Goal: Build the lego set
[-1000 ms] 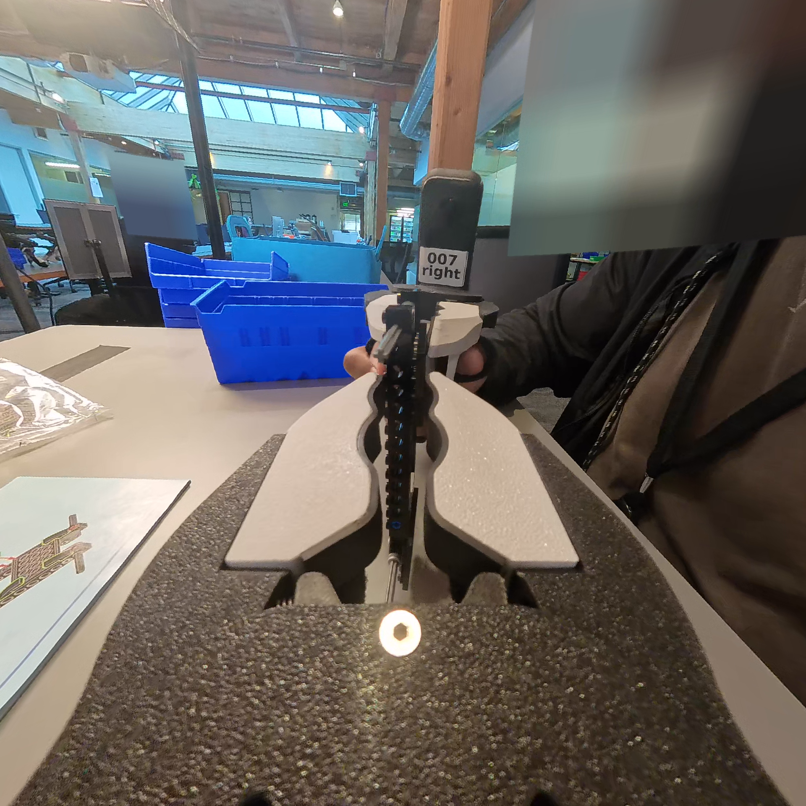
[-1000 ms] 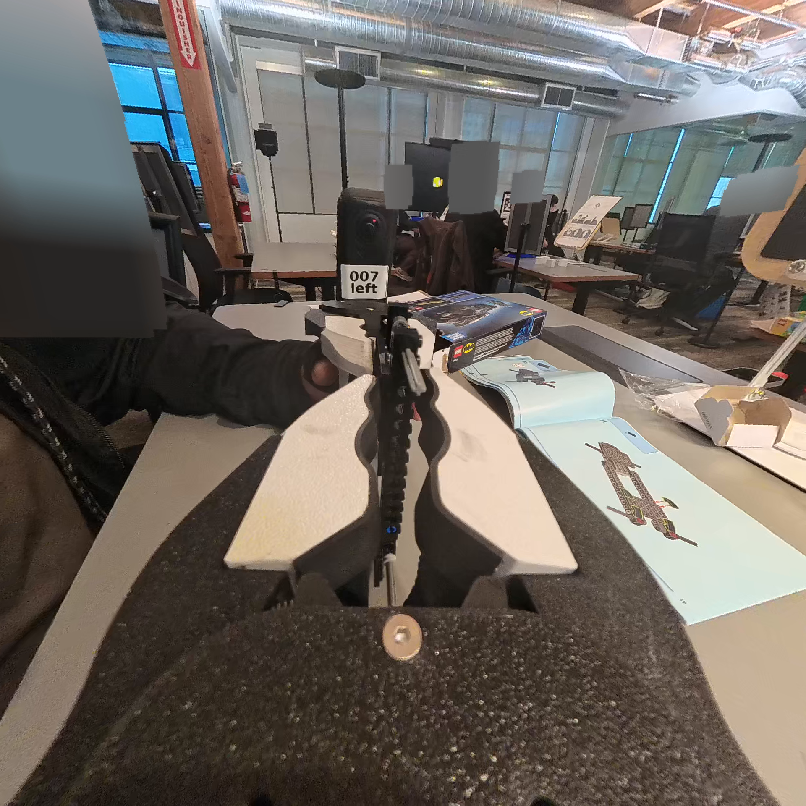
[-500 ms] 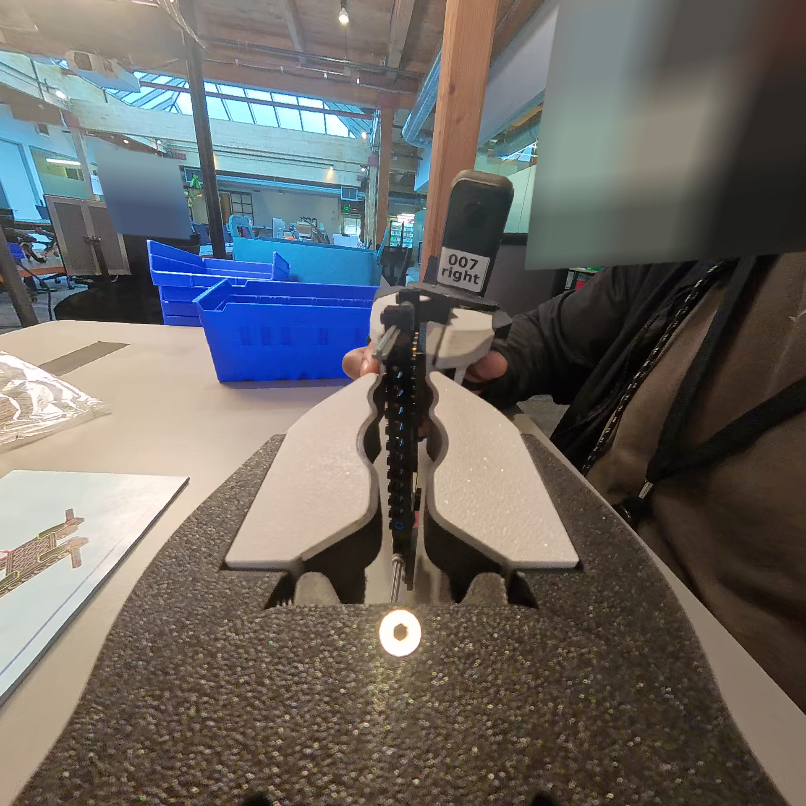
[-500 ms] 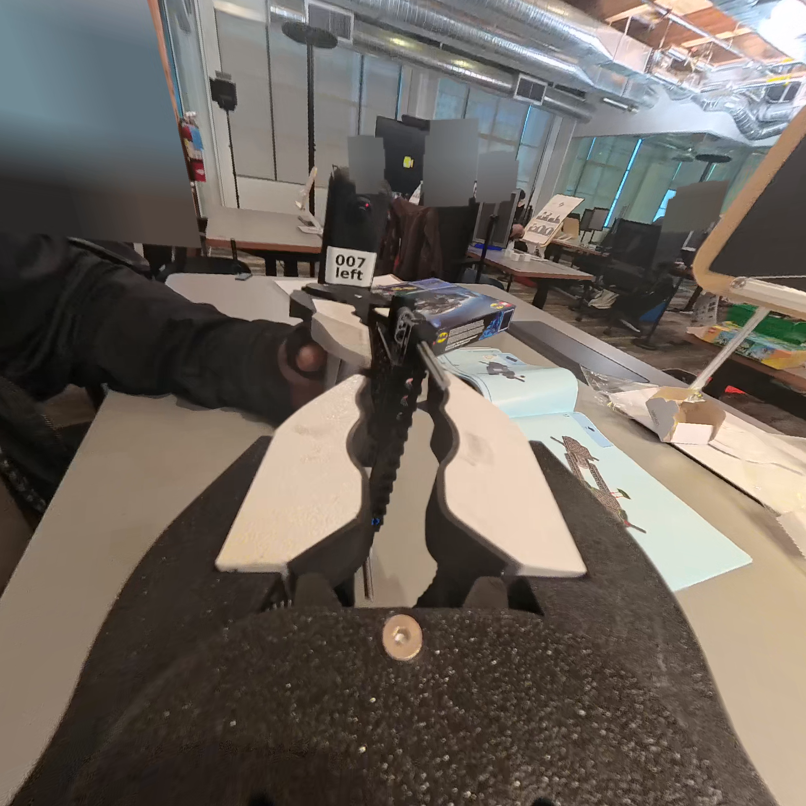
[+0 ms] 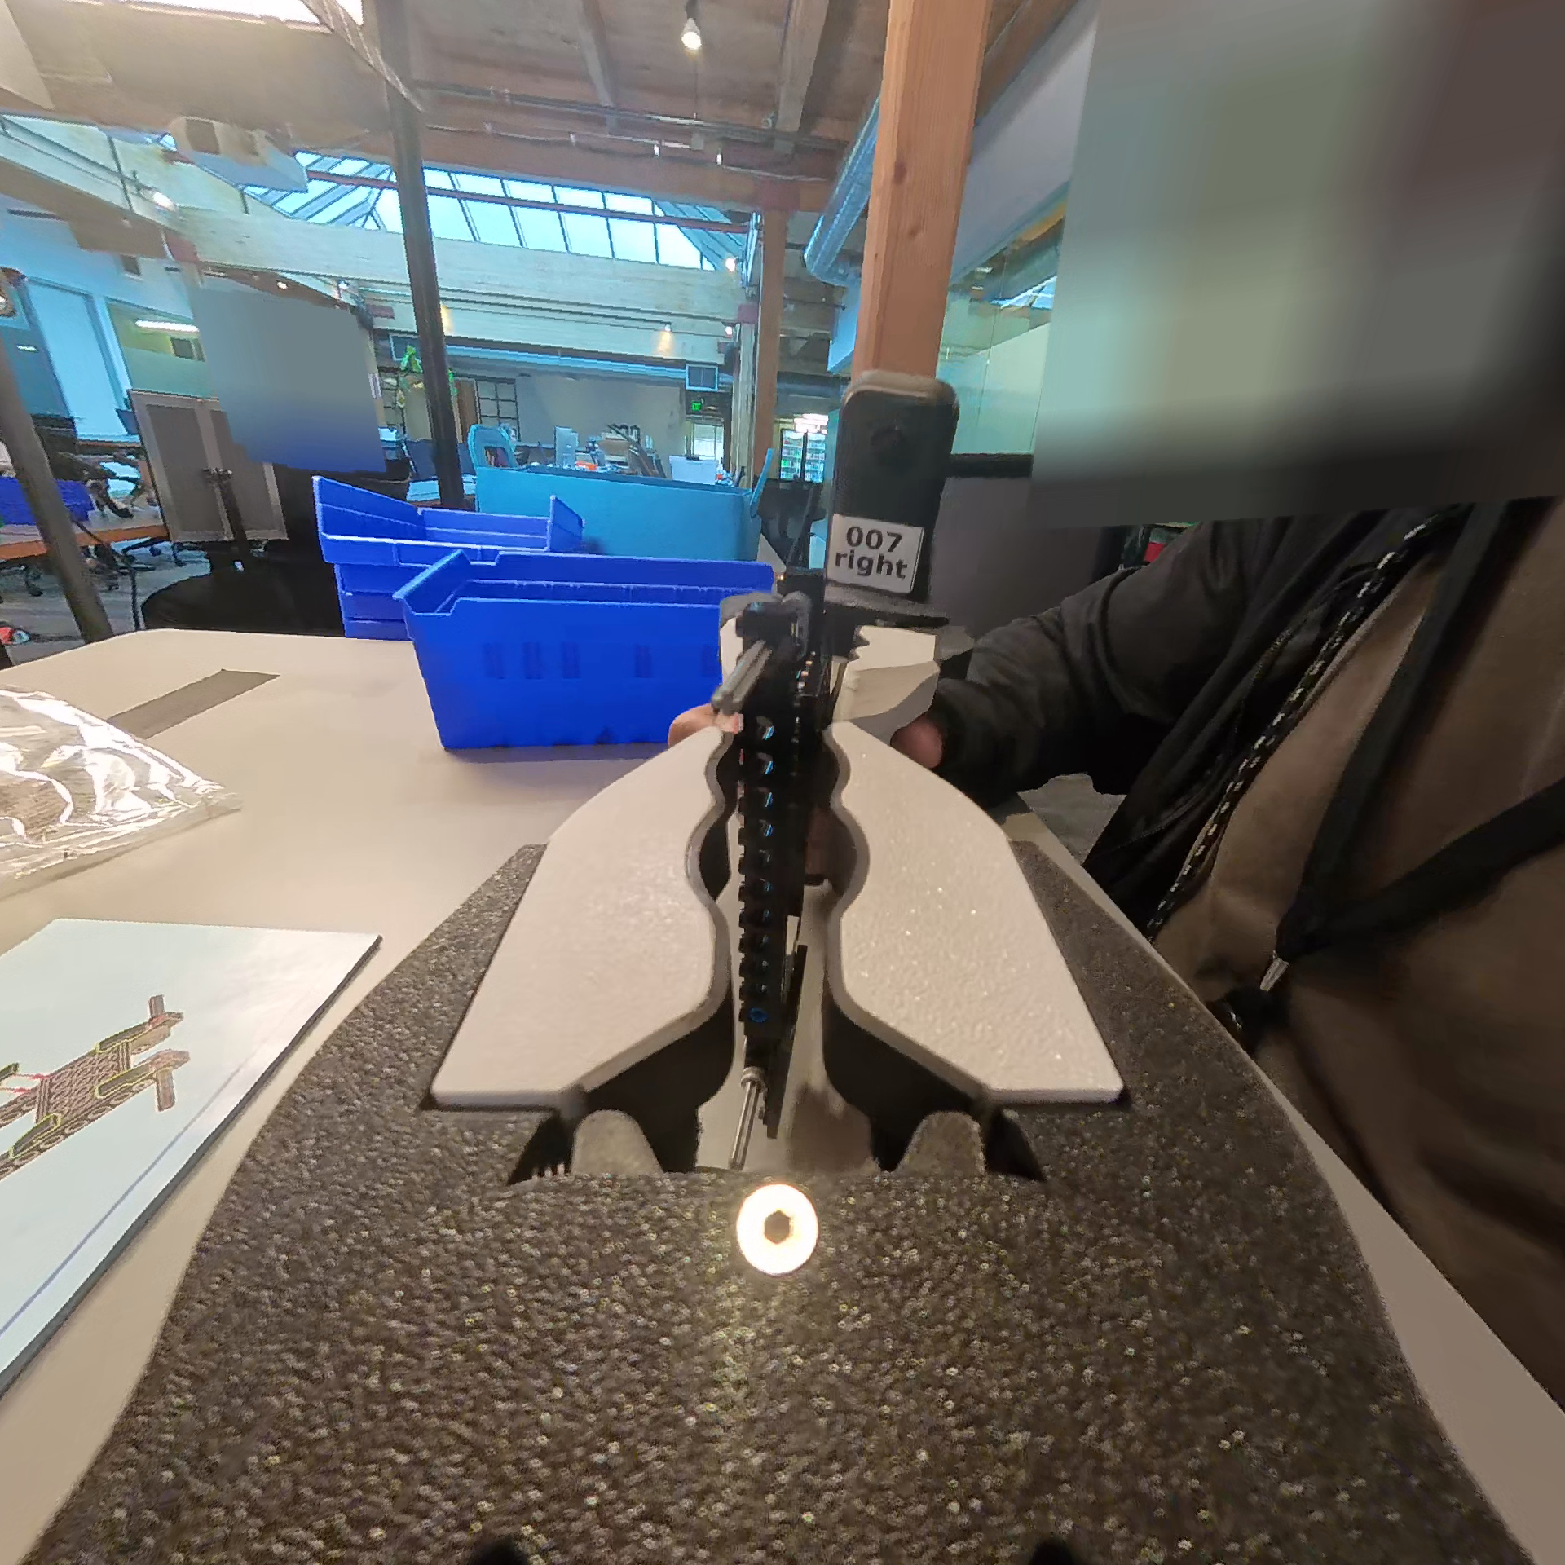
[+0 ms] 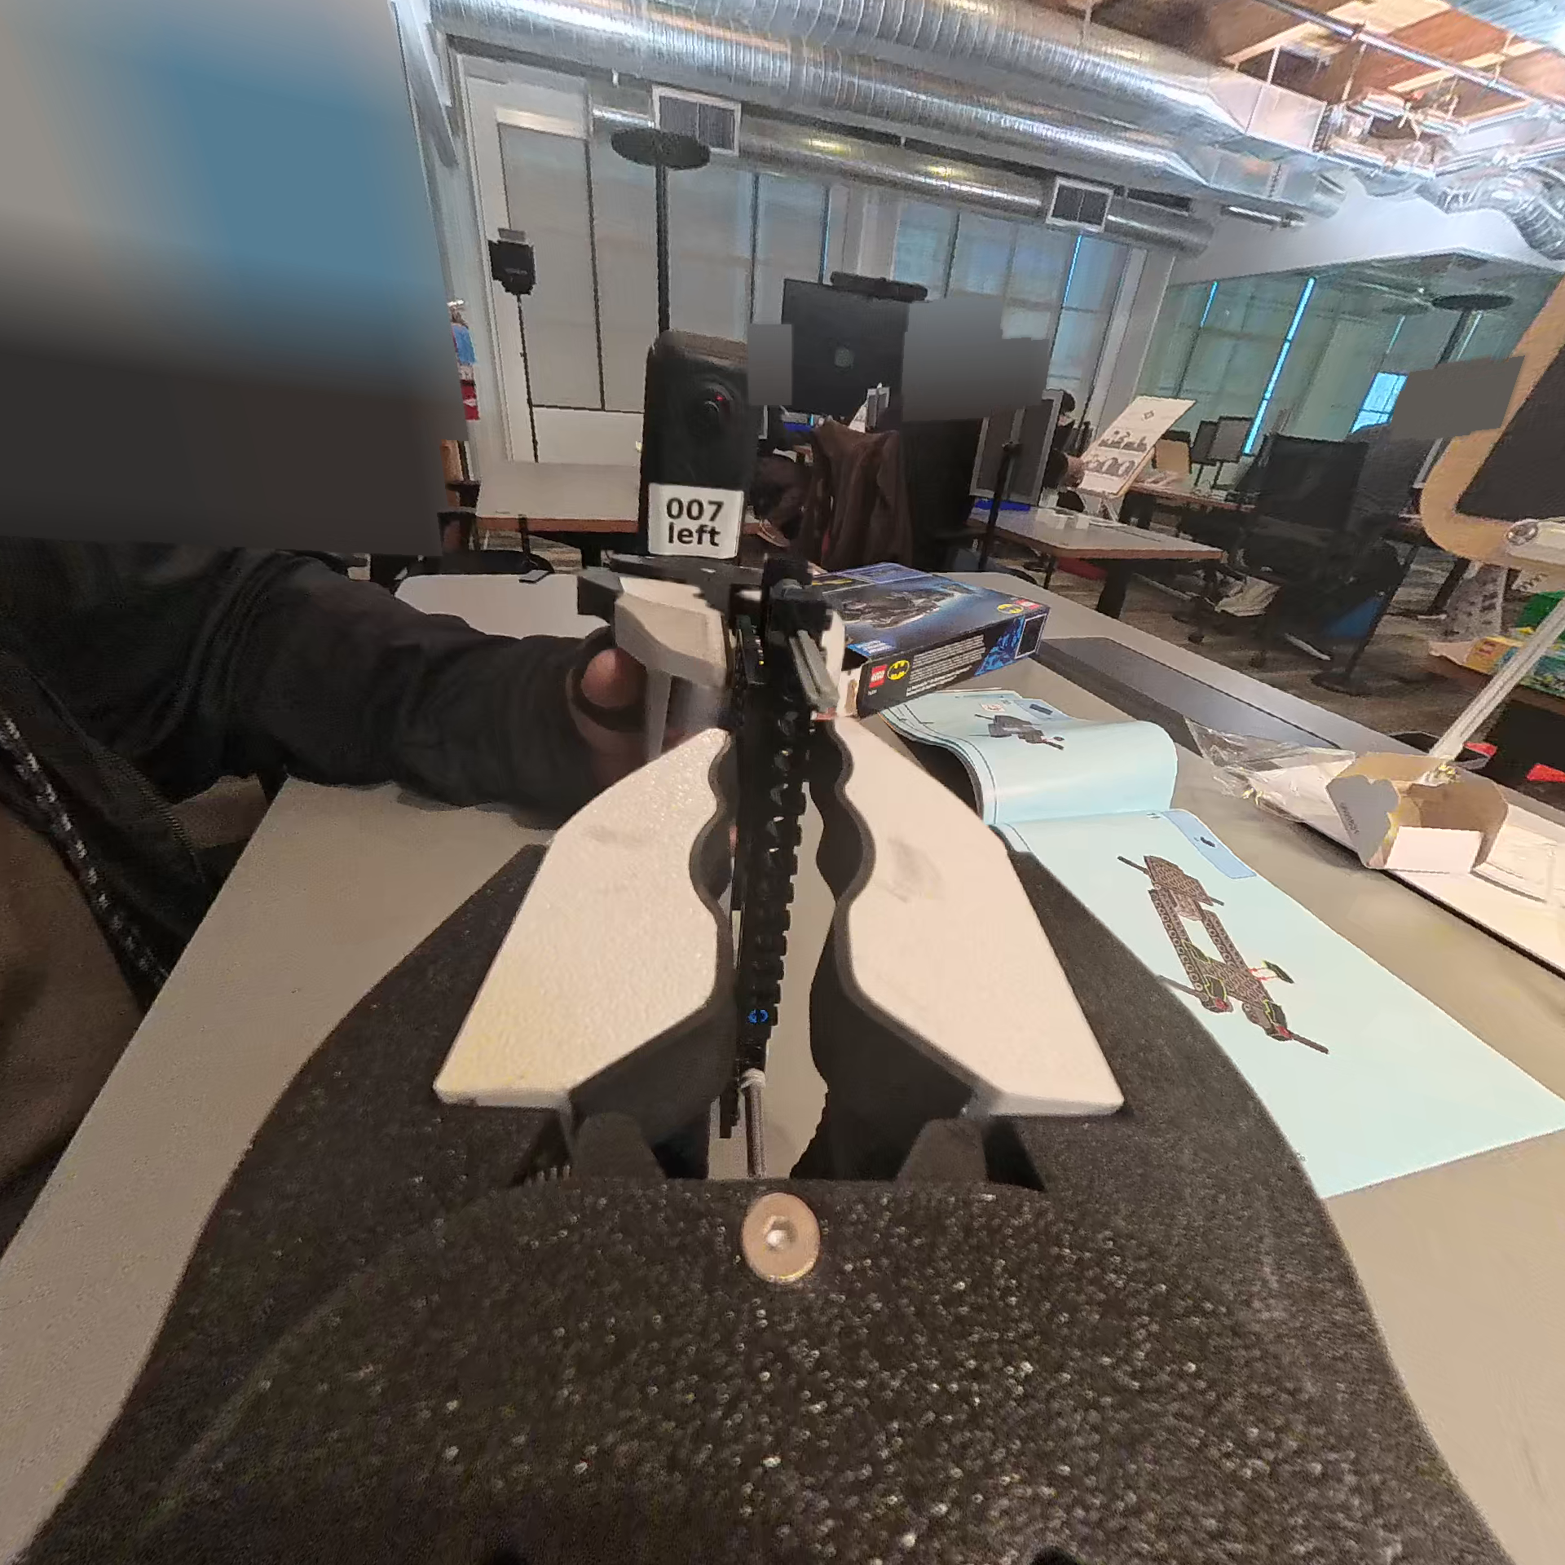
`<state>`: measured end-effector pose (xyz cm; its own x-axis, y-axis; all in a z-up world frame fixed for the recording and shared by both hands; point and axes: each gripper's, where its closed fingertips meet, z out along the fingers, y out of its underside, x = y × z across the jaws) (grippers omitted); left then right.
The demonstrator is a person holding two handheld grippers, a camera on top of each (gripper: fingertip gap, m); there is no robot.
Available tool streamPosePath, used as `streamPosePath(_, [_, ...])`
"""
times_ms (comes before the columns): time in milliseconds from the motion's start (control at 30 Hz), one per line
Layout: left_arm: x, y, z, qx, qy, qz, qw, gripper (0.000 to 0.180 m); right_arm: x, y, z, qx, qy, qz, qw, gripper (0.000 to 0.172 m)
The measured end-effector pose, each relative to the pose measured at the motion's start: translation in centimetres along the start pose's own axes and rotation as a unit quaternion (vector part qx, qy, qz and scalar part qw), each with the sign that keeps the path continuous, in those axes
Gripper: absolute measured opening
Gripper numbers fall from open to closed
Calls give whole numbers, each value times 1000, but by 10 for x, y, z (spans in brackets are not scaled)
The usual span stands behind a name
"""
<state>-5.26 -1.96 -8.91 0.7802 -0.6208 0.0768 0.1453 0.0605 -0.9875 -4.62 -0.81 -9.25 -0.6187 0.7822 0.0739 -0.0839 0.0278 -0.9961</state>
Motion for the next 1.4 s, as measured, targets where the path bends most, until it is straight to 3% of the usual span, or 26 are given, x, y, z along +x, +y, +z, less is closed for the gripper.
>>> streamPosePath(767, [5, -6, -4, 27, 33, -47, 998, 17, -5, 0, 1, 11, -15, 13, 1000, 16])
streamPosePath(933, [12, 8, 3, -7, 63, -79, 995, 41, -7, -2, 1, 19, -28, 31, 999, 16])
streamPosePath(1100, [14, 2, 3, 16, 65, -68, 995, 22, -10, -3, 1, 20, -36, 31, 999, 16])
streamPosePath(1400, [14, -2, -1, 23, 68, -75, 995, 19, -14, 1, 3, 11, -41, 24, 999, 16])
